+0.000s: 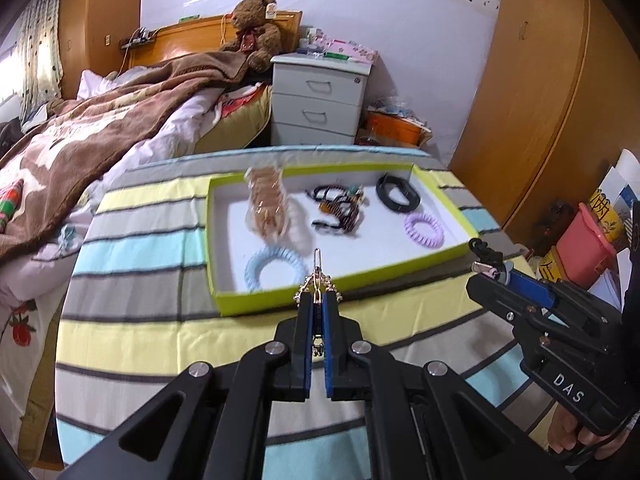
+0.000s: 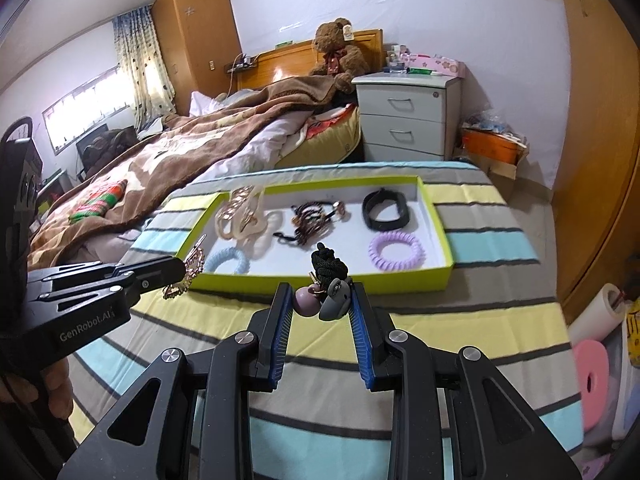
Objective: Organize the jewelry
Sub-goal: 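Carry bear keychain with right tool while left tool carries gold clip to box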
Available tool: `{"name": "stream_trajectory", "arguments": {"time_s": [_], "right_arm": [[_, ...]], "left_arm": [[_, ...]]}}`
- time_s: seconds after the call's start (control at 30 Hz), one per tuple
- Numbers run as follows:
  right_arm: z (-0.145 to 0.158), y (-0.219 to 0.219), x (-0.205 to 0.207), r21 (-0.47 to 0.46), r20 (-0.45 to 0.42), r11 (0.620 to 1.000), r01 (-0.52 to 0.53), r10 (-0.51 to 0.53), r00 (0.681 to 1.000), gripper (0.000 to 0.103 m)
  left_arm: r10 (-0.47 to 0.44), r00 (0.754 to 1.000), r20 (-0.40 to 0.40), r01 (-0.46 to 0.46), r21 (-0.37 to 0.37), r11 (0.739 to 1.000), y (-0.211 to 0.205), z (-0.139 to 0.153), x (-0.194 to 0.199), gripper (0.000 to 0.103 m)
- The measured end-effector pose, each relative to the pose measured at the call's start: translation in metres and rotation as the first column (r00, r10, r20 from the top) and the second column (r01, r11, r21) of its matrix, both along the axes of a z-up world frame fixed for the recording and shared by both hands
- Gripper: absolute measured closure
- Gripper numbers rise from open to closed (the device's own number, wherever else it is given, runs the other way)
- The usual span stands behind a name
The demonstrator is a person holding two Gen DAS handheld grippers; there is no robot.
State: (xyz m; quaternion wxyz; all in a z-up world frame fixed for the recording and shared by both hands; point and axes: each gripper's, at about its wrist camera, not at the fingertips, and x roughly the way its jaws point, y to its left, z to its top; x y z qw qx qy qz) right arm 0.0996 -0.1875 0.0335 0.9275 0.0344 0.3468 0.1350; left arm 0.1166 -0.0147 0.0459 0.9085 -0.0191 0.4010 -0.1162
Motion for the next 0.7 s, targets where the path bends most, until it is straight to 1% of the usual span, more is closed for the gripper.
{"name": "stream_trajectory", "arguments": {"time_s": [0.4,0.6,0.7], "right_arm": [[0.010,-0.030,0.036,-0.030,0.014,0.998,0.047,-0.047,0.999,0.073],[0.007,-0.037,0.065,-0.047,-0.007,0.998,0.052,-0.052,0.999,0.073],[0.004,-0.038,0.076,-0.049,-0.023,0.998,0.035,-0.036,0.999,0.073]], "left_arm": [[-0.048,0.999,0.017,0.049,-0.025,0.998,-0.025,0.009,0.045,0.099],[-0.057,0.998,0.003,0.057,-0.034,0.998,-0.037,0.003,0.062,0.099],[-0.061,0.998,-0.012,0.060,-0.040,0.997,-0.042,-0.003,0.067,0.099]]}}
